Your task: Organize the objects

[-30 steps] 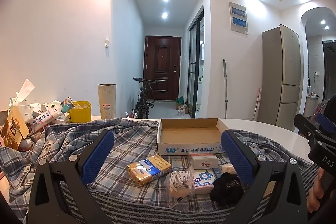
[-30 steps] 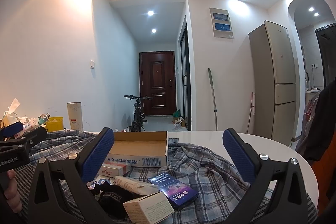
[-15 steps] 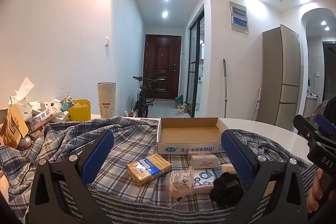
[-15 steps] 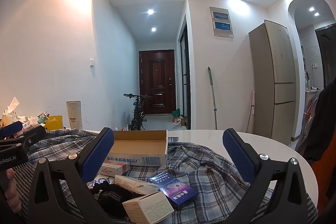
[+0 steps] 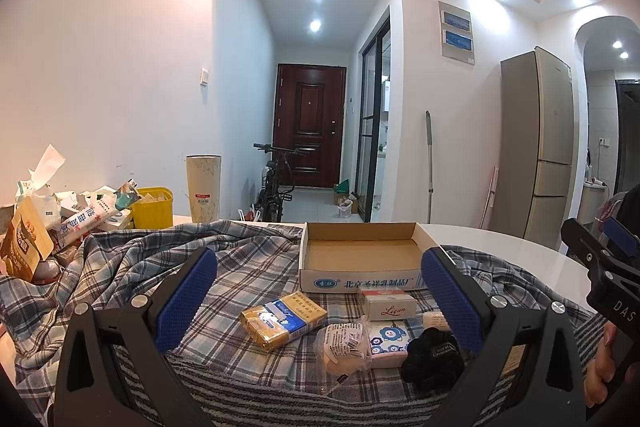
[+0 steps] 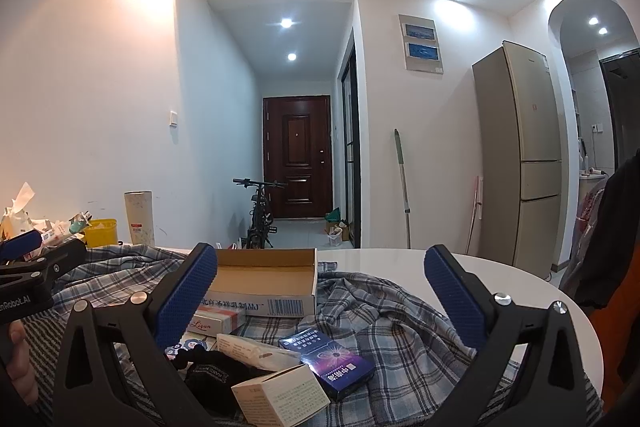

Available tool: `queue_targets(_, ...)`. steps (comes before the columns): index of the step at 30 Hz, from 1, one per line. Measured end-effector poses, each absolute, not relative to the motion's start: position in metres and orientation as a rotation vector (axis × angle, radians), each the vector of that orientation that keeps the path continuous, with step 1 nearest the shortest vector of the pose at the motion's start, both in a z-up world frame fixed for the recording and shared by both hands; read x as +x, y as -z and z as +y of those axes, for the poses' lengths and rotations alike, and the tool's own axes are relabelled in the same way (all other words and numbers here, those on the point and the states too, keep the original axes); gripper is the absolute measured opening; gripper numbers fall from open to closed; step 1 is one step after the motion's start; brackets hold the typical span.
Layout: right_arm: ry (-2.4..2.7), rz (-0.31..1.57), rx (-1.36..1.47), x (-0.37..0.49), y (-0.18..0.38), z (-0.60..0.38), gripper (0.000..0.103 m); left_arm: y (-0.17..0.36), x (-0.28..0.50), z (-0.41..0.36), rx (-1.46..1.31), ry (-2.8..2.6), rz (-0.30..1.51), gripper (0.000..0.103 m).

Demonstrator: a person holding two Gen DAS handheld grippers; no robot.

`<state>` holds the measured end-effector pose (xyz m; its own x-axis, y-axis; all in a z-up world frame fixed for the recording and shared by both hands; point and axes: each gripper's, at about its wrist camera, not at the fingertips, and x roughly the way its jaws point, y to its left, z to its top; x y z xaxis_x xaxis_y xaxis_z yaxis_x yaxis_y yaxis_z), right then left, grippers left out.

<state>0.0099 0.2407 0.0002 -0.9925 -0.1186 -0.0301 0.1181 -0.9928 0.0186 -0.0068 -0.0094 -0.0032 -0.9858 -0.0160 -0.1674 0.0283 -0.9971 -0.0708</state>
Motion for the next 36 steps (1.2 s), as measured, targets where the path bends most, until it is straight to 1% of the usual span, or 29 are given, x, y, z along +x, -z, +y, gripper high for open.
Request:
queue_targets(5,3.010,-0.031,0.055,0.009,-0.001,0.241,0.103,0.004,-0.008,-0.008,0.277,3.096,0.101,0.103)
queue_targets(8,2.995,0.002,0.111,0.002,-0.001,0.236,0.103,0.004,-0.009,-0.009,0.272,3.095,0.100,0.103)
queue_targets(11,3.008,0.048,0.106,0.005,-0.005,0.230,0.103,0.000,-0.007,-0.008,0.260,3.092,0.093,0.103)
queue_targets(13,3.025,0.073,0.112,0.011,-0.012,0.227,0.103,-0.006,0.000,-0.008,0.241,3.095,0.089,0.103)
queue_targets(21,3.036,0.050,0.093,0.046,-0.047,0.234,0.103,-0.032,0.032,-0.023,0.217,3.094,0.139,0.103)
queue_targets(26,2.999,0.033,0.289,0.042,-0.047,0.241,0.103,-0.037,0.045,-0.027,0.243,3.085,0.139,0.103)
queue_targets(28,2.992,0.005,0.319,0.042,-0.044,0.245,0.103,-0.036,0.048,-0.025,0.258,3.090,0.115,0.103)
queue_targets(32,3.012,0.044,0.360,0.040,-0.036,0.244,0.103,-0.029,0.046,-0.019,0.282,3.118,0.077,0.103)
queue_targets(36,2.955,0.021,0.456,0.030,-0.027,0.241,0.103,-0.022,0.043,-0.012,0.310,3.145,0.044,0.103)
